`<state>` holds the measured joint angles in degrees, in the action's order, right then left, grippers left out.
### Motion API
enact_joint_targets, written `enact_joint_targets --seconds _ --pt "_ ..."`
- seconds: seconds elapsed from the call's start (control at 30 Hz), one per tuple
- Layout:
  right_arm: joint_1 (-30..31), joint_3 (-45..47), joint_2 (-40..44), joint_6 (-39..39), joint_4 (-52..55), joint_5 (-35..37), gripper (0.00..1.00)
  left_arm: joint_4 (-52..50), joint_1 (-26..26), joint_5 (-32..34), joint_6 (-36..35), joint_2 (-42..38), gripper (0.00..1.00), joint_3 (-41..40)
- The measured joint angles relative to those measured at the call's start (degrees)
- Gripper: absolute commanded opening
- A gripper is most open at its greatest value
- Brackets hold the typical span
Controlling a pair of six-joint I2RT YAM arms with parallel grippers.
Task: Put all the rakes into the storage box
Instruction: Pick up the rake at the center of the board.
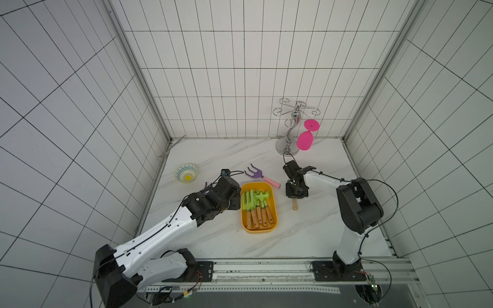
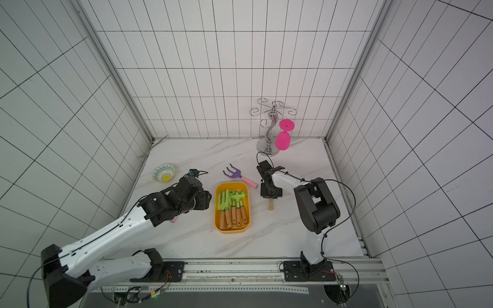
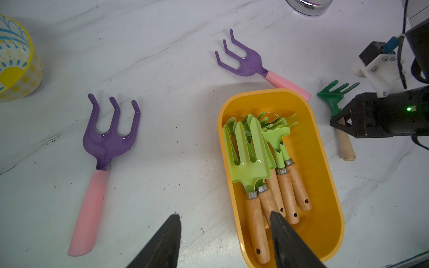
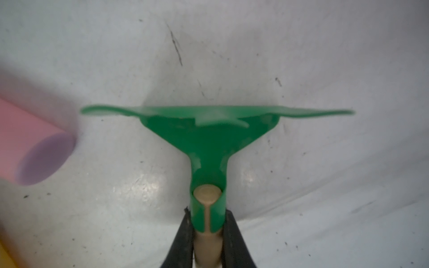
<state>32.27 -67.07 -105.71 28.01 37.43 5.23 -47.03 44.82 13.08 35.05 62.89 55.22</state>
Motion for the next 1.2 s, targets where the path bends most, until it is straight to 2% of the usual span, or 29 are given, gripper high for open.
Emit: enact_joint_targets --seconds 0.17,0.37,0.53,0.7,0.83,1.0,1.2 --pt "0.61 0.04 1.81 -0.22 0.15 -0.02 0.08 1.42 0.00 -1.62 -0.24 1.77 0.63 0.00" --pt "3.04 0.00 11.82 0.02 2.27 0.39 0.08 2.29 0.00 -5.66 -0.85 6.08 0.62 0.31" --pt "6.10 -0.20 19.67 1.90 5.22 0.33 0.08 7.50 0.02 -16.17 -2.08 8.33 0.62 0.35" --pt "9.35 -1.46 23.98 5.42 7.17 0.00 0.08 21.62 0.09 -27.32 -1.40 7.13 0.63 -3.04" --pt "11.43 -2.62 26.58 8.37 7.39 -0.22 0.08 30.86 0.50 -33.20 0.63 8.17 0.63 -4.90" --pt "13.44 -4.57 27.02 11.21 7.41 -1.16 0.08 38.56 3.23 -35.89 2.45 12.09 0.62 -5.09" --pt "16.13 -5.22 26.97 13.44 7.41 -1.60 0.08 43.25 7.52 -34.60 3.37 14.47 0.62 -5.46"
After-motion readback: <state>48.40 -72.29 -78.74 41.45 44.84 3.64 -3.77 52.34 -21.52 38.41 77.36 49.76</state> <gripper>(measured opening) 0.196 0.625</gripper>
